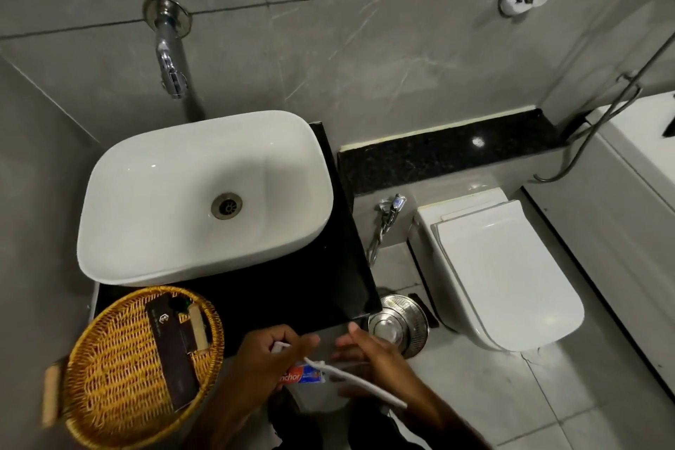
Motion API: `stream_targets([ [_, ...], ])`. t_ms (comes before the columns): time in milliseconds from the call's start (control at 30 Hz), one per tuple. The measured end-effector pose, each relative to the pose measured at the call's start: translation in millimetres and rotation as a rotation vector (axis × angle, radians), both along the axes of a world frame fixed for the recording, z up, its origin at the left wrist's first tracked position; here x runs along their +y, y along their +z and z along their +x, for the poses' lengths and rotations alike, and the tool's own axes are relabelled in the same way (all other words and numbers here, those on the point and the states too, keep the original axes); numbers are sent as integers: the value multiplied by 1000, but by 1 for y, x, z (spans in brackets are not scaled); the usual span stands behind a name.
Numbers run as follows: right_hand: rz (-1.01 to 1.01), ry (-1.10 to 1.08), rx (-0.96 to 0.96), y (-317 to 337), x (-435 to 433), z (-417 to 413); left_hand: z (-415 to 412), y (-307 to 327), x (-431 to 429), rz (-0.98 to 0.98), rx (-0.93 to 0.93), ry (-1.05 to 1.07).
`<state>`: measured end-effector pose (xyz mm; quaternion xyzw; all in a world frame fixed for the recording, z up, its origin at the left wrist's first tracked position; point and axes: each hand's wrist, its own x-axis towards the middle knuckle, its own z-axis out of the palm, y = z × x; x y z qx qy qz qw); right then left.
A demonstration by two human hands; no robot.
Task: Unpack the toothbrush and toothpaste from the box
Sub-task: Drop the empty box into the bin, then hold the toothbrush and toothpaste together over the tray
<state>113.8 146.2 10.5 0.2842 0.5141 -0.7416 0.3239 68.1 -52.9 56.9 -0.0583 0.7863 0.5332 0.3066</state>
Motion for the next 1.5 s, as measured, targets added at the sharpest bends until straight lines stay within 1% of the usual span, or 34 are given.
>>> stream_targets([
  [67, -34, 185, 20, 20, -12, -4, -2, 1, -6, 21, 13, -14],
  [100, -45, 244, 32, 29, -17, -5, -2, 0, -8, 33, 15, -10],
  [233, -130, 401, 50, 50, -38, -1, -2, -3, -28, 134, -19, 55],
  [333, -80, 479, 117, 54, -53, -2, 0, -2, -42, 132, -9, 87],
  [433, 34, 473, 185, 56, -79, -4, 3, -4, -52, 209, 6, 301],
  [500, 88, 406, 240, 57, -99, -6, 6, -6, -59, 246, 7, 458],
  [567, 99, 340, 282, 58, -119, -9, 9, -7, -66, 344, -22, 577],
  [667, 76, 288, 334, 60, -145, -17, 15, -5, -76, 495, -81, 620],
  [767, 55, 278, 375, 55, -169, -21, 17, -5, -90, 561, -63, 704],
  [833, 98, 330, 427, 47, -180, -22, 16, -6, -105, 590, -57, 792],
  [900, 176, 392, 454, 39, -188, -22, 16, -9, -123, 536, -30, 855],
  [1033, 307, 501, 464, 30, -202, -22, 13, -21, -157, 282, 14, 898],
  [1133, 302, 480, 416, 28, -224, -23, 11, -37, -186, 131, 3, 929],
  [1233, 270, 421, 308, 25, -254, -31, 6, -56, -215, -6, -83, 942],
  [1300, 288, 434, 263, 21, -275, -39, 2, -67, -227, -135, -98, 866],
  [1367, 390, 500, 294, 14, -295, -50, 1, -75, -234, -275, -105, 762],
  [1500, 648, 552, 354, -4, -325, -74, 6, -79, -237, -322, -34, 659],
])
